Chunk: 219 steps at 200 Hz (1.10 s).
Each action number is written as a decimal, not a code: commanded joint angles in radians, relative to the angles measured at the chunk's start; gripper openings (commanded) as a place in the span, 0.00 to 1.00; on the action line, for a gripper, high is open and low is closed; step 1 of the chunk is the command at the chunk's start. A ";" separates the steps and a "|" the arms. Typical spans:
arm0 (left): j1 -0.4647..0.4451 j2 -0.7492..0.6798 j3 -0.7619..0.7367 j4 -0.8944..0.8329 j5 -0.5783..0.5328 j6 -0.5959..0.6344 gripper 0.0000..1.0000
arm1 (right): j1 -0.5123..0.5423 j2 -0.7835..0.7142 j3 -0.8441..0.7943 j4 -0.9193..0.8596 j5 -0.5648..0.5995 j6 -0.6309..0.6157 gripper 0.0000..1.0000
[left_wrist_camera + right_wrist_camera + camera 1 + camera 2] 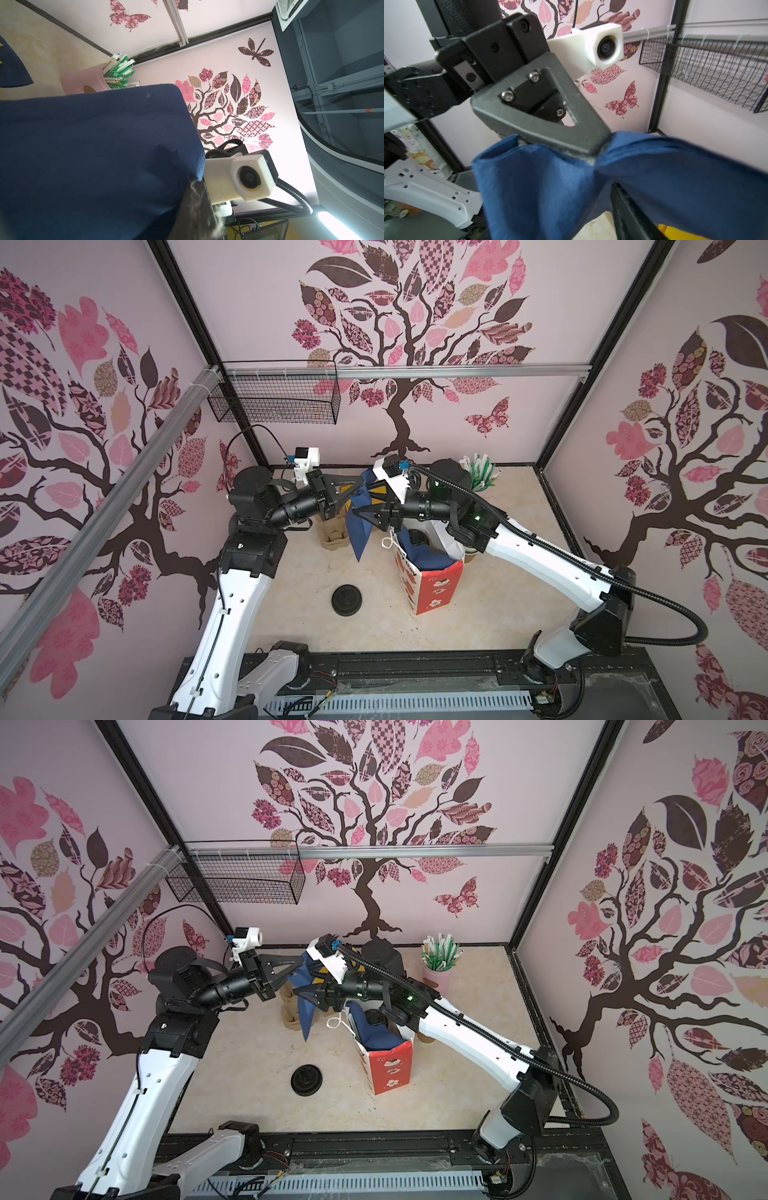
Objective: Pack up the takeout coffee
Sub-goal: 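Grasp the blue napkins with the right gripper while the left gripper releases, then push the blue napkins down into the paper bag with the right gripper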
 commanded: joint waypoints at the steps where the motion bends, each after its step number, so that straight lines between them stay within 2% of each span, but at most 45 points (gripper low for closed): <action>1: -0.004 -0.030 -0.032 0.007 0.005 -0.021 0.00 | 0.008 0.010 0.008 0.045 0.030 0.019 0.39; 30: -0.004 -0.036 -0.034 0.008 -0.015 -0.029 0.00 | 0.013 -0.015 -0.013 0.064 0.040 0.042 0.02; 36: -0.004 -0.037 -0.031 0.009 -0.022 -0.029 0.01 | 0.014 -0.023 -0.018 0.072 0.046 0.051 0.00; 50: -0.004 -0.038 -0.012 0.010 -0.053 -0.016 0.33 | 0.015 -0.048 -0.030 0.081 0.064 0.076 0.00; 59: -0.002 -0.041 0.009 -0.011 -0.098 0.012 0.48 | 0.014 -0.068 -0.036 0.073 0.076 0.099 0.00; 70: -0.002 -0.049 0.038 -0.050 -0.168 0.061 0.58 | 0.014 -0.101 -0.044 0.049 0.088 0.123 0.00; 82: -0.003 -0.060 0.066 -0.111 -0.246 0.125 0.63 | 0.014 -0.148 -0.056 0.007 0.097 0.141 0.00; 103: -0.003 -0.083 0.057 -0.202 -0.339 0.197 0.66 | 0.014 -0.231 -0.047 -0.109 0.146 0.154 0.00; 134: -0.003 -0.102 -0.019 -0.301 -0.358 0.299 0.66 | 0.014 -0.305 0.017 -0.345 0.296 0.153 0.00; 156: -0.004 -0.105 -0.080 -0.324 -0.321 0.342 0.66 | 0.014 -0.321 0.067 -0.490 0.441 0.145 0.00; 191: -0.017 -0.103 -0.170 -0.263 -0.220 0.346 0.66 | 0.014 -0.329 0.115 -0.537 0.507 0.188 0.00; 219: -0.044 -0.098 -0.202 -0.268 -0.169 0.381 0.66 | 0.015 -0.323 0.065 -0.604 0.650 0.185 0.00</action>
